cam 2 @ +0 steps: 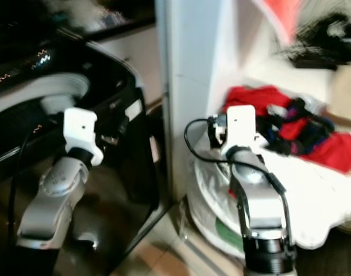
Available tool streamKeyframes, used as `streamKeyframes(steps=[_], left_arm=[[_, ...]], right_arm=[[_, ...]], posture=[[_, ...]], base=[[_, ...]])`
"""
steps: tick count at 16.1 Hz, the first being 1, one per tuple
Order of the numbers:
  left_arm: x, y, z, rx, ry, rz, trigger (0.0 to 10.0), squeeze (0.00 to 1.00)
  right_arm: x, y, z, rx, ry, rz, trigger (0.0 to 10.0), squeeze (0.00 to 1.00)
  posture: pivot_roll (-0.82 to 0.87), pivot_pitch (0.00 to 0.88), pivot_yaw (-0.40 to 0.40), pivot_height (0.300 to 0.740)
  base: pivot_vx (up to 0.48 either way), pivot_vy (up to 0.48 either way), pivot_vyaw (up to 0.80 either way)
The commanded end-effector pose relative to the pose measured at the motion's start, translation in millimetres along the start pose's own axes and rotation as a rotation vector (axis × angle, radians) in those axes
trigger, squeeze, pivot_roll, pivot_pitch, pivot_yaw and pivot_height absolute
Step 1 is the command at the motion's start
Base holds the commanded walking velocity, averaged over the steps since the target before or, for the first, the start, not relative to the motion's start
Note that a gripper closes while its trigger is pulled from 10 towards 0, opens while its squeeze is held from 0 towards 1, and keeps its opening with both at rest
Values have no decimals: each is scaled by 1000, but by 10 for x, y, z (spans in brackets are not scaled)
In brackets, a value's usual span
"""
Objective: Clothes washing
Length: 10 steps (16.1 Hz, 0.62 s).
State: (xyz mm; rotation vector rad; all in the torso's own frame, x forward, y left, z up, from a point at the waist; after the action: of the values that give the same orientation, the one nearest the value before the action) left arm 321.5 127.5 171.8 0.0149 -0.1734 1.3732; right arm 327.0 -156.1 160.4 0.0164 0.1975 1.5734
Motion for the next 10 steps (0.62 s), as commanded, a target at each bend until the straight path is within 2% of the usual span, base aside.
streamKeyframes(steps=[1, 3, 4, 6, 10], left_arm=[[51, 22, -28, 13, 8, 25, 10000, 0], [53, 45, -45, 16, 76, 39, 10000, 0], [61, 49, -46, 17, 74, 47, 10000, 0], [46, 110, -76, 8, 4, 38, 10000, 0], [65, 139, -38, -17, 52, 69, 10000, 0]], right_arm=[[58, -2, 38, -6, 19, 23, 10000, 0], [49, -13, 31, -1, 67, 34, 10000, 0], [49, -15, 25, 5, 74, 39, 10000, 0], [15, -11, 58, -22, 74, 55, 10000, 0], [45, -9, 119, -64, 73, 108, 10000, 0]], posture=[[-81, 0, 50, 740], [-81, 0, 50, 740], [-81, 0, 50, 740], [-77, 0, 40, 740], [-70, 0, 27, 740]], base=[[0, -480, 0], [0, 0, 0], [0, 0, 0], [0, 0, 0], [0, 0, 0]])
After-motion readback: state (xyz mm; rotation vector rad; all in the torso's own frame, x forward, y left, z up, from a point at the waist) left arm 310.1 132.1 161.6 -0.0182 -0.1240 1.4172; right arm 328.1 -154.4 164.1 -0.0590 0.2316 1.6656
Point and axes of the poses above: a point about 5 cm out from each wrist's last joint towards the gripper, its own y axis pointing back from the gripper into the wrist, its own z axis along the axis of the wrist's last joint, x = y × z, the point moved 3 cm from there along -y, pointing out of the wrist towards the gripper, and after that the axes turned 1 degree about y, right-handed, at the moved point
